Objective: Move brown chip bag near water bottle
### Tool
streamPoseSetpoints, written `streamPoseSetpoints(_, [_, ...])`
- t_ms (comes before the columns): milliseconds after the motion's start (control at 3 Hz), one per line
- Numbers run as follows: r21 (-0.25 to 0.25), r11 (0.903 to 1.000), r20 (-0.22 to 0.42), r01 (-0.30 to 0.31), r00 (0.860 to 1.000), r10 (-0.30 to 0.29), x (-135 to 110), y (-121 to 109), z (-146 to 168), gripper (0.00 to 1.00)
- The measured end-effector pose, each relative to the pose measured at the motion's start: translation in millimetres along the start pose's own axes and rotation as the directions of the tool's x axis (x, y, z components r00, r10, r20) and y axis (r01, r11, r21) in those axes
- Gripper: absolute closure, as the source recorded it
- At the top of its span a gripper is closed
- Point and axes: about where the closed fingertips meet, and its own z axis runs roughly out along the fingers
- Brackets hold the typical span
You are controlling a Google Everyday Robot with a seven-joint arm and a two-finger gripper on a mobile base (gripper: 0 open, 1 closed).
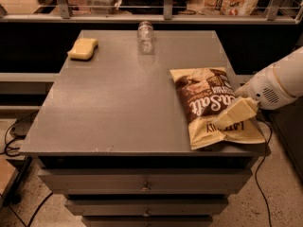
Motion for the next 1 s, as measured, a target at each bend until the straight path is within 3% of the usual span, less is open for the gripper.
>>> streamPoseSetpoints(333, [-0.014, 0.9997, 0.019, -0.021, 1.000, 0.022, -2.8, 0.3, 3.1, 0.49])
streamPoseSetpoints(667, [0.001, 1.0000, 0.097, 0.004, 0.995, -0.004, -29.4, -7.0, -20.9, 0.81])
streamPoseSetpoints(1000, [0.029, 0.9987, 0.172, 0.042, 0.984, -0.046, -60.4, -18.8, -48.2, 1.00])
